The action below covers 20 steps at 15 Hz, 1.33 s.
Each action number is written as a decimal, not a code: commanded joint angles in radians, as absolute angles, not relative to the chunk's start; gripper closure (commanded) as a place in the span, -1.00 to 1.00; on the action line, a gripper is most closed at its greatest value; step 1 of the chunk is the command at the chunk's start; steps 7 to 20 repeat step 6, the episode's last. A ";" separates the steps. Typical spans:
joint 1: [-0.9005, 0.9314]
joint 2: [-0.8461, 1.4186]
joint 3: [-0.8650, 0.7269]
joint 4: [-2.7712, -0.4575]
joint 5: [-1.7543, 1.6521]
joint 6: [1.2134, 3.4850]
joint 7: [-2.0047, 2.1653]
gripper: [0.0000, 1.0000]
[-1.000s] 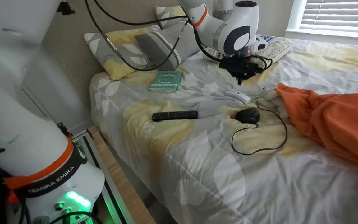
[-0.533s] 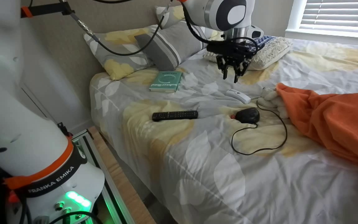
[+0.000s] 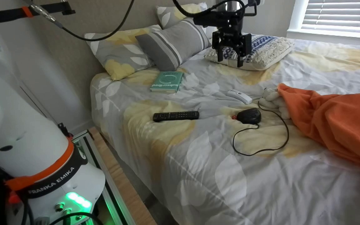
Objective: Press the big button on the small remote
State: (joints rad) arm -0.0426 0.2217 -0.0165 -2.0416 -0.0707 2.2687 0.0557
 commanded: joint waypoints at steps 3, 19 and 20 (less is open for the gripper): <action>-0.037 0.128 -0.022 -2.102 -0.050 2.255 0.018 -1.00; -0.038 0.071 -0.020 -2.145 -0.029 2.255 -0.022 -1.00; -0.038 0.071 -0.020 -2.145 -0.029 2.255 -0.022 -1.00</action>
